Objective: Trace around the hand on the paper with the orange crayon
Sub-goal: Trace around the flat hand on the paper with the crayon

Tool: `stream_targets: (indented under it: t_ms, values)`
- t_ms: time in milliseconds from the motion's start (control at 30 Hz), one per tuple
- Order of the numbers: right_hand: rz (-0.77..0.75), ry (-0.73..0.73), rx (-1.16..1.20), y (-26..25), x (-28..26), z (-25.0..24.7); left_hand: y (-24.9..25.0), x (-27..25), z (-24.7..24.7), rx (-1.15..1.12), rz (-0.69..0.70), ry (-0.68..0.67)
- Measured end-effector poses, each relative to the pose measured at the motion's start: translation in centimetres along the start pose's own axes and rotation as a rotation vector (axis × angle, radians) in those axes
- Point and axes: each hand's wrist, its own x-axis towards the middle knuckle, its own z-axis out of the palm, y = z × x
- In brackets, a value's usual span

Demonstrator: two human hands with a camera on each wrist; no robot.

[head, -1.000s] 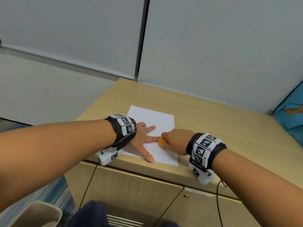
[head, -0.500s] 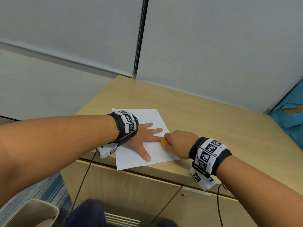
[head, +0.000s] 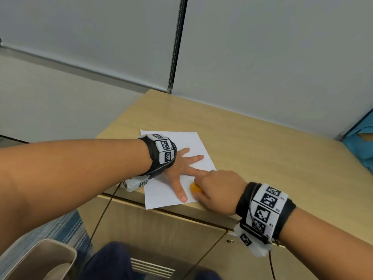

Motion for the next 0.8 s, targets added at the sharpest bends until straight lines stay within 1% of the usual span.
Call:
stream_targets:
  t_ms: [33, 100, 167, 233, 300, 333, 400, 433, 467, 500, 567, 600, 633, 700, 800]
  values:
    - [0.018, -0.022, 0.007, 0.5, 0.2, -0.1, 0.0, 0.1, 0.1, -0.005, 0.002, 0.003]
    - [0.125, -0.058, 0.009, 2.2, 0.9, -0.5, 0.1, 0.2, 0.1, -0.014, -0.001, 0.002]
    - [0.172, -0.042, -0.019, 2.4, 1.1, -0.5, 0.2, 0.1, 0.0, -0.017, -0.002, 0.0]
    - [0.106, -0.001, -0.02, 1.0, 0.7, 0.1, 0.2, 0.1, -0.1, -0.014, -0.002, 0.001]
    - [0.036, -0.026, 0.021, 0.1, 0.2, -0.1, 0.0, 0.2, 0.1, -0.019, -0.002, 0.001]
    - [0.047, -0.057, 0.032, 0.6, 0.3, -0.4, 0.0, 0.2, 0.2, -0.022, -0.003, 0.0]
    - [0.148, -0.091, 0.022, 2.5, 1.2, -0.9, -0.1, 0.4, 0.3, -0.02, -0.008, 0.003]
    - [0.187, -0.086, 0.002, 3.0, 1.4, -1.0, 0.0, 0.5, 0.3, -0.017, -0.011, 0.002]
    - [0.196, -0.072, -0.018, 2.9, 1.5, -0.8, 0.0, 0.5, 0.2, -0.012, -0.013, 0.003]
    - [0.172, -0.05, -0.022, 2.3, 1.4, -0.5, 0.0, 0.4, 0.2, -0.008, -0.016, 0.004]
    - [0.076, -0.025, 0.003, 0.5, 0.8, 0.0, 0.0, 0.3, 0.1, -0.006, -0.013, 0.009]
    - [0.042, -0.032, 0.028, 0.0, 0.5, 0.0, 0.0, 0.3, 0.0, -0.007, -0.01, 0.011]
    - [0.043, -0.05, 0.052, 0.2, 0.5, -0.1, 0.0, 0.3, 0.0, -0.006, -0.008, 0.012]
    - [0.109, -0.088, 0.082, 1.9, 1.1, -0.3, 0.0, 0.4, 0.0, -0.002, -0.012, 0.013]
    - [0.187, -0.083, 0.047, 3.8, 1.8, -0.2, 0.0, 0.4, 0.2, -0.032, -0.033, 0.02]
